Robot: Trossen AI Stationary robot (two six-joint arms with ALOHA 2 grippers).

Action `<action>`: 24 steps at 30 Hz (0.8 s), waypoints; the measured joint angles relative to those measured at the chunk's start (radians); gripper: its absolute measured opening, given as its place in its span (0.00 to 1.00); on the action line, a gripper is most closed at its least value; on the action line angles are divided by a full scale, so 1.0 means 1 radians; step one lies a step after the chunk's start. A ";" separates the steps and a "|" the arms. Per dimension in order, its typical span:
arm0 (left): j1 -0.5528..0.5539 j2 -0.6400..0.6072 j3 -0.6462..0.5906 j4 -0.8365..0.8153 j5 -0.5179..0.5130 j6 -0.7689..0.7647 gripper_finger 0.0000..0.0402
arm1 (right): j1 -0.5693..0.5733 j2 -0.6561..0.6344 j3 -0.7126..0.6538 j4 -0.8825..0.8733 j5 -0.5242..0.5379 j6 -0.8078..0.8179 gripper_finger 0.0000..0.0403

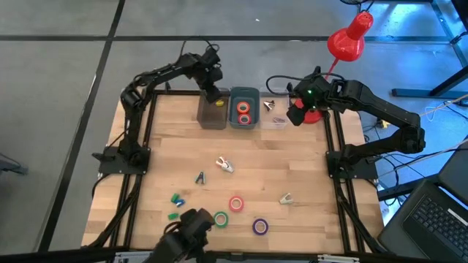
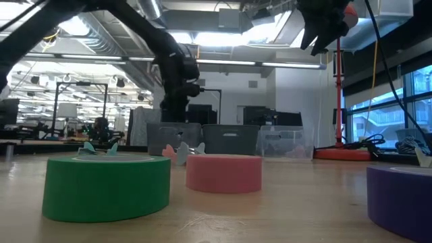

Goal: Pick and place Stapler, Stapler remover, tape
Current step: Put the top blue stapler into the black bin

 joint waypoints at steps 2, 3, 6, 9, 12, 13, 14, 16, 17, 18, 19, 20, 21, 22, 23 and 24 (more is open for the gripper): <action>-0.002 0.020 0.000 -0.008 0.000 0.001 0.16 | 0.000 0.000 0.000 0.000 0.000 0.000 0.80; -0.005 0.028 0.000 -0.013 0.000 0.003 0.16 | 0.000 0.000 0.000 0.000 0.000 0.000 0.80; -0.008 0.039 0.000 -0.027 -0.014 0.020 0.16 | 0.000 0.000 0.000 0.001 0.000 -0.001 0.80; -0.019 0.049 0.001 -0.032 -0.037 0.039 0.16 | 0.000 0.000 0.000 0.001 0.000 -0.003 0.80; -0.032 0.048 0.001 -0.045 -0.048 0.066 0.16 | 0.000 0.000 0.000 0.001 0.000 -0.003 0.80; -0.037 0.048 0.000 -0.047 -0.049 0.071 0.16 | 0.000 0.000 0.000 0.001 0.000 -0.003 0.80; -0.043 0.048 -0.001 -0.052 -0.049 0.077 0.16 | 0.000 0.000 0.000 0.001 0.000 -0.003 0.80; -0.055 0.048 -0.011 -0.056 -0.050 0.092 0.16 | 0.000 0.000 0.000 0.001 0.000 -0.003 0.80; -0.062 0.048 -0.017 -0.056 -0.049 0.096 0.16 | 0.000 0.000 0.000 0.001 0.000 -0.003 0.80; -0.068 0.048 -0.027 -0.057 -0.049 0.098 0.16 | 0.000 0.000 0.000 0.001 0.000 -0.003 0.80; -0.076 0.048 -0.037 -0.056 -0.049 0.106 0.16 | 0.000 0.000 0.000 0.001 0.000 -0.002 0.80; -0.084 0.048 -0.050 -0.050 -0.049 0.115 0.16 | 0.000 0.000 0.000 0.001 0.000 0.000 0.80; -0.091 0.048 -0.065 -0.045 -0.049 0.123 0.16 | 0.000 0.000 0.000 0.001 0.000 0.001 0.80; -0.097 0.048 -0.079 -0.044 -0.050 0.131 0.16 | 0.000 0.000 0.000 0.001 0.000 0.005 0.80; -0.102 0.048 -0.093 -0.043 -0.050 0.138 0.16 | 0.000 0.000 0.000 0.000 0.000 0.007 0.80; -0.107 0.048 -0.109 -0.034 -0.049 0.141 0.16 | 0.000 0.000 0.000 0.001 0.000 0.008 0.80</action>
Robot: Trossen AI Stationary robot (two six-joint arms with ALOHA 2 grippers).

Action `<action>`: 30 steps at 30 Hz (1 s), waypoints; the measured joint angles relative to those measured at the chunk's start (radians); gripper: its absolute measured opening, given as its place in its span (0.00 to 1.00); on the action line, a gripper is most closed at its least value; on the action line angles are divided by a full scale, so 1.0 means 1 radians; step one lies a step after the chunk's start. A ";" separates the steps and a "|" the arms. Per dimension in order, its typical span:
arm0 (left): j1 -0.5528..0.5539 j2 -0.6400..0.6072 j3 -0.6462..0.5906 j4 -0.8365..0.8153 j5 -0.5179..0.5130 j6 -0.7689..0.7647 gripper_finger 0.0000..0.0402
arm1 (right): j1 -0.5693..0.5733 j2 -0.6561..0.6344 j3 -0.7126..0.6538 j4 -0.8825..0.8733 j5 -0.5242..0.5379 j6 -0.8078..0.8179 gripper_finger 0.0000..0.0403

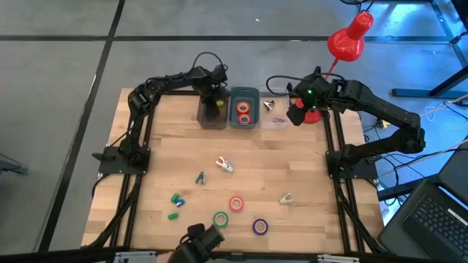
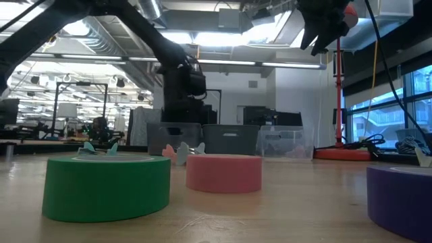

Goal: Pick and place Stapler, Stapler remover, tape
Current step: Put the top blue stapler into the black bin

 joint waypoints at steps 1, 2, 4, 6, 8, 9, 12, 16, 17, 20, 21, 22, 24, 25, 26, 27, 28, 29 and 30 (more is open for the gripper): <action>-0.005 0.000 -0.019 0.020 -0.001 0.001 0.16 | 0.000 0.000 0.000 0.000 0.000 0.000 0.80; -0.008 0.000 -0.038 0.042 -0.004 0.000 0.16 | 0.000 0.000 0.000 0.000 0.000 0.000 0.80; -0.012 0.000 -0.063 0.059 -0.010 0.000 0.16 | 0.000 0.000 0.000 0.000 0.000 0.000 0.80; -0.013 -0.003 -0.082 0.087 -0.014 0.000 0.16 | 0.000 0.000 0.000 0.000 0.000 0.000 0.80; -0.018 -0.006 -0.098 0.108 -0.027 -0.001 0.16 | 0.000 0.000 0.000 0.000 0.000 0.000 0.80; -0.019 -0.006 -0.101 0.111 -0.033 -0.002 0.16 | 0.000 0.000 0.000 0.000 0.000 0.000 0.80; -0.020 -0.006 -0.102 0.116 -0.035 0.004 0.16 | 0.000 0.000 0.000 0.000 0.000 0.000 0.80; -0.025 -0.006 -0.103 0.131 -0.032 -0.002 0.16 | 0.000 0.000 0.000 0.000 0.000 0.000 0.80; -0.025 -0.006 -0.103 0.131 -0.031 -0.006 0.16 | 0.000 0.000 0.000 0.000 0.000 0.000 0.80; -0.030 -0.006 -0.103 0.132 -0.029 -0.007 0.28 | 0.000 0.000 0.000 0.000 0.000 0.011 0.80; -0.033 -0.006 -0.103 0.133 -0.029 -0.006 0.34 | 0.000 0.000 0.000 0.000 0.000 0.011 0.80; -0.035 -0.005 -0.102 0.132 -0.030 -0.006 0.39 | 0.000 0.000 0.000 0.000 0.000 0.011 0.80; -0.039 -0.003 -0.093 0.118 -0.041 -0.007 0.49 | 0.000 0.000 0.000 0.000 0.000 0.011 0.80; -0.042 -0.001 -0.088 0.111 -0.047 -0.011 0.53 | 0.000 0.000 0.000 0.000 0.000 0.011 0.80; -0.044 0.000 -0.082 0.104 -0.050 -0.015 0.56 | 0.000 0.000 0.000 0.000 0.000 0.011 0.80; -0.046 0.001 -0.073 0.094 -0.049 -0.018 0.59 | 0.000 0.000 0.000 0.000 0.000 0.011 0.80; -0.046 0.000 -0.063 0.085 -0.044 -0.019 0.61 | 0.000 0.000 0.000 0.000 0.000 0.011 0.80; -0.047 0.000 -0.051 0.075 -0.044 -0.022 0.63 | 0.000 0.000 0.000 0.000 0.000 0.011 0.80; -0.047 0.000 -0.036 0.065 -0.043 -0.022 0.64 | 0.000 0.000 0.000 0.000 0.000 0.011 0.80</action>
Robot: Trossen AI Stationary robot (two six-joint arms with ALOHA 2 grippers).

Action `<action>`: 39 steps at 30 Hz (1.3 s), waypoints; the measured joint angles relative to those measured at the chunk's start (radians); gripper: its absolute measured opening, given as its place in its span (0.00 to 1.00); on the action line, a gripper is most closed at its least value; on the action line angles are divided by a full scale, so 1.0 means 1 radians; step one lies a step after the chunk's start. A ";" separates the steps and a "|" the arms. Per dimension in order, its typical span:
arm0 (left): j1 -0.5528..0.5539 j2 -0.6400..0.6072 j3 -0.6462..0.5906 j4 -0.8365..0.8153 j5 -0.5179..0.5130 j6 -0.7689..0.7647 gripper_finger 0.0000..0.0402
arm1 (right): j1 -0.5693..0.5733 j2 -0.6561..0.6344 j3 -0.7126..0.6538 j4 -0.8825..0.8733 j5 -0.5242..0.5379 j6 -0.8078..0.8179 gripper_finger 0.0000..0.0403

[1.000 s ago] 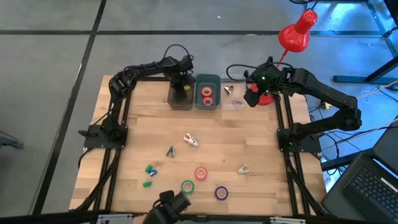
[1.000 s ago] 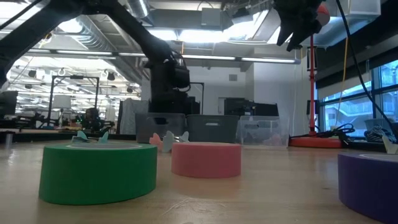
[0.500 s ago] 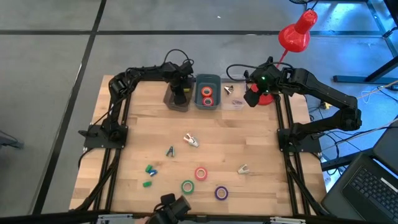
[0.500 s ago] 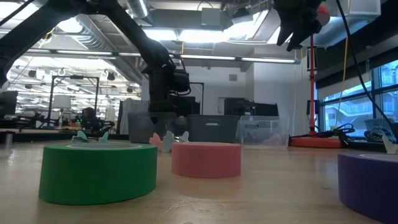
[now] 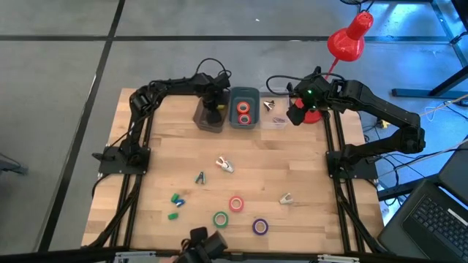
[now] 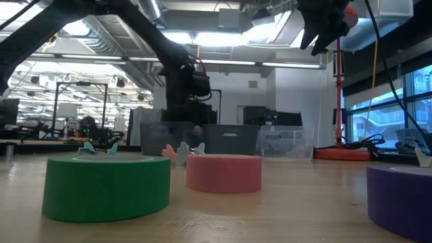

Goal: Pick and place Stapler, Stapler remover, tape
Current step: Put the top blue stapler into the black bin, then adjust the black bin

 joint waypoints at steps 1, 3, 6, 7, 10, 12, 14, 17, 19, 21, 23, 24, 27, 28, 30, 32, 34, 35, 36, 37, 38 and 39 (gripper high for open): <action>0.000 0.000 0.018 -0.013 0.006 0.000 0.64 | 0.000 0.000 0.000 0.000 0.000 0.000 0.80; 0.001 -0.001 0.055 -0.052 0.004 -0.005 0.65 | 0.000 0.000 0.000 0.000 0.000 0.000 0.80; 0.001 -0.002 0.122 -0.120 -0.013 -0.023 0.64 | 0.000 0.000 0.000 0.000 0.000 0.000 0.80; 0.001 -0.003 0.151 -0.152 -0.018 -0.029 0.64 | 0.000 0.000 0.000 0.000 0.000 0.000 0.80; 0.004 -0.024 0.234 -0.261 -0.022 -0.056 0.64 | 0.000 0.000 0.000 -0.008 0.000 0.000 0.80; 0.005 -0.054 0.275 -0.329 -0.020 -0.079 0.64 | 0.000 0.000 0.000 -0.019 0.000 0.000 0.80; 0.005 -0.099 0.297 -0.393 -0.001 -0.107 0.64 | 0.000 0.000 0.000 -0.031 0.000 0.004 0.80; -0.001 -0.185 0.298 -0.476 0.097 -0.191 0.64 | 0.000 0.000 0.000 -0.044 0.000 0.009 0.80; -0.014 -0.248 0.282 -0.511 0.203 -0.257 0.64 | 0.000 0.000 0.000 -0.052 0.000 0.025 0.80; -0.042 -0.316 0.245 -0.528 0.295 -0.303 0.64 | 0.000 0.000 0.000 -0.056 -0.001 0.027 0.80; -0.090 -0.389 0.190 -0.506 0.330 -0.318 0.64 | 0.001 0.000 0.000 -0.056 -0.004 0.027 0.80; -0.121 -0.423 0.157 -0.489 0.328 -0.318 0.64 | 0.001 0.000 0.000 -0.056 -0.008 0.028 0.80; -0.221 -0.497 0.028 -0.422 0.284 -0.263 0.64 | 0.001 0.000 0.000 -0.054 -0.025 0.029 0.80; -0.256 -0.511 -0.023 -0.386 0.268 -0.233 0.64 | 0.001 0.000 0.000 -0.053 -0.031 0.030 0.80; -0.321 -0.518 -0.130 -0.297 0.259 -0.163 0.64 | 0.001 0.000 0.000 -0.052 -0.035 0.030 0.80; -0.368 -0.505 -0.232 -0.193 0.251 -0.101 0.64 | 0.001 0.000 0.000 -0.051 -0.035 0.030 0.80; -0.397 -0.469 -0.307 -0.088 0.185 -0.048 0.64 | 0.001 0.000 0.000 -0.051 -0.035 0.030 0.80; -0.403 -0.448 -0.331 -0.050 0.131 -0.026 0.64 | 0.001 0.000 0.000 -0.051 -0.036 0.030 0.80; -0.403 -0.426 -0.346 -0.027 0.078 -0.004 0.64 | 0.001 0.000 0.000 -0.051 -0.038 0.030 0.80; -0.398 -0.402 -0.353 -0.004 0.031 0.017 0.63 | 0.001 0.000 0.000 -0.051 -0.041 0.030 0.80; -0.389 -0.380 -0.354 0.021 -0.004 0.039 0.63 | 0.001 0.000 0.000 -0.051 -0.049 0.030 0.80; -0.378 -0.357 -0.354 0.043 -0.017 0.058 0.63 | 0.001 0.000 0.000 -0.050 -0.053 0.030 0.80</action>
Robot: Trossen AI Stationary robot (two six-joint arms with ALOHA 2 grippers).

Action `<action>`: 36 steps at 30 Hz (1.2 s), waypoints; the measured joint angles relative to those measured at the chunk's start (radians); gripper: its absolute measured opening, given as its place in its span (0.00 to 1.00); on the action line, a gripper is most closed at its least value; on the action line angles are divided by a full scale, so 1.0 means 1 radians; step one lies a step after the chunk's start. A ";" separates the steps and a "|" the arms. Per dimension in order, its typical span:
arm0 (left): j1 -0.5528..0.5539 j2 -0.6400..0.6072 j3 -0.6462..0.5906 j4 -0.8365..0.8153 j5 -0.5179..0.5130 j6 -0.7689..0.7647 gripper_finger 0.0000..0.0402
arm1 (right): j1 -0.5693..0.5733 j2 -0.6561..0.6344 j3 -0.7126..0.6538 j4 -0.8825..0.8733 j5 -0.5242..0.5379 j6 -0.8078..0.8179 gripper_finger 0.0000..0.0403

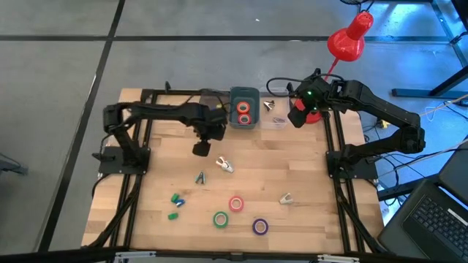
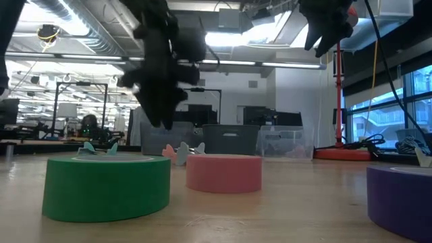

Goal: Pick and place Stapler, Stapler remover, tape
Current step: Adjust the black bin, then put the gray staple remover into the transparent bin

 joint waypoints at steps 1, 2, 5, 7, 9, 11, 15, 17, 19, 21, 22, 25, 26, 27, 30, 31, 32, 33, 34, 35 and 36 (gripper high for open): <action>0.012 0.022 0.001 0.016 0.000 0.017 0.62 | 0.000 0.000 0.000 0.000 0.000 0.000 0.80; 0.024 0.043 0.001 0.037 0.000 0.024 0.62 | 0.000 0.000 0.000 0.001 0.000 0.001 0.80; 0.057 0.085 0.001 0.081 0.015 0.034 0.60 | 0.003 0.000 0.000 0.000 0.000 0.007 0.80; 0.075 0.105 0.001 0.099 0.015 0.035 0.60 | 0.007 0.000 0.000 -0.001 0.000 0.012 0.80; 0.088 0.112 0.001 0.113 0.021 0.034 0.60 | 0.010 0.000 0.000 -0.001 0.000 0.011 0.80; 0.099 0.113 0.001 0.144 0.027 0.034 0.60 | 0.013 0.000 0.000 0.000 0.000 0.008 0.80; 0.108 0.100 0.001 0.209 0.049 0.018 0.60 | 0.013 0.000 0.000 0.013 0.000 0.000 0.80; 0.108 0.087 0.002 0.224 0.068 -0.001 0.60 | 0.013 0.000 0.000 0.016 0.000 0.000 0.80; 0.101 0.077 0.003 0.193 0.080 -0.025 0.60 | 0.014 0.000 0.000 0.015 -0.011 0.003 0.80; 0.094 0.068 0.003 0.118 0.105 -0.067 0.60 | 0.020 0.000 0.000 0.004 -0.051 0.007 0.80; 0.088 0.062 0.003 0.072 0.121 -0.092 0.60 | 0.025 0.000 0.000 -0.006 -0.072 0.008 0.80; 0.060 0.051 0.002 -0.060 0.198 -0.188 0.60 | 0.051 0.000 0.000 -0.032 -0.104 0.008 0.80; 0.049 0.046 -0.005 -0.092 0.230 -0.223 0.60 | 0.062 0.000 0.000 -0.034 -0.112 0.009 0.80; 0.033 0.038 -0.015 -0.116 0.269 -0.266 0.60 | 0.075 0.000 0.000 -0.032 -0.126 0.017 0.80; -0.033 -0.013 -0.071 -0.106 0.363 -0.396 0.60 | 0.122 0.000 0.000 -0.026 -0.195 0.028 0.80; -0.065 -0.036 -0.094 -0.090 0.375 -0.442 0.60 | 0.145 0.000 0.000 -0.023 -0.216 0.034 0.80; -0.098 -0.066 -0.121 -0.062 0.382 -0.489 0.60 | 0.171 0.000 0.000 -0.015 -0.229 0.043 0.80; -0.133 -0.098 -0.152 -0.032 0.380 -0.537 0.60 | 0.200 0.000 0.000 -0.004 -0.236 0.048 0.80; -0.169 -0.135 -0.183 0.001 0.373 -0.594 0.60 | 0.235 0.000 0.000 0.007 -0.236 0.049 0.80; -0.205 -0.173 -0.214 0.040 0.355 -0.655 0.60 | 0.273 0.000 0.000 0.019 -0.236 0.048 0.80; -0.241 -0.216 -0.247 0.082 0.330 -0.717 0.60 | 0.312 0.000 0.000 0.033 -0.232 0.043 0.80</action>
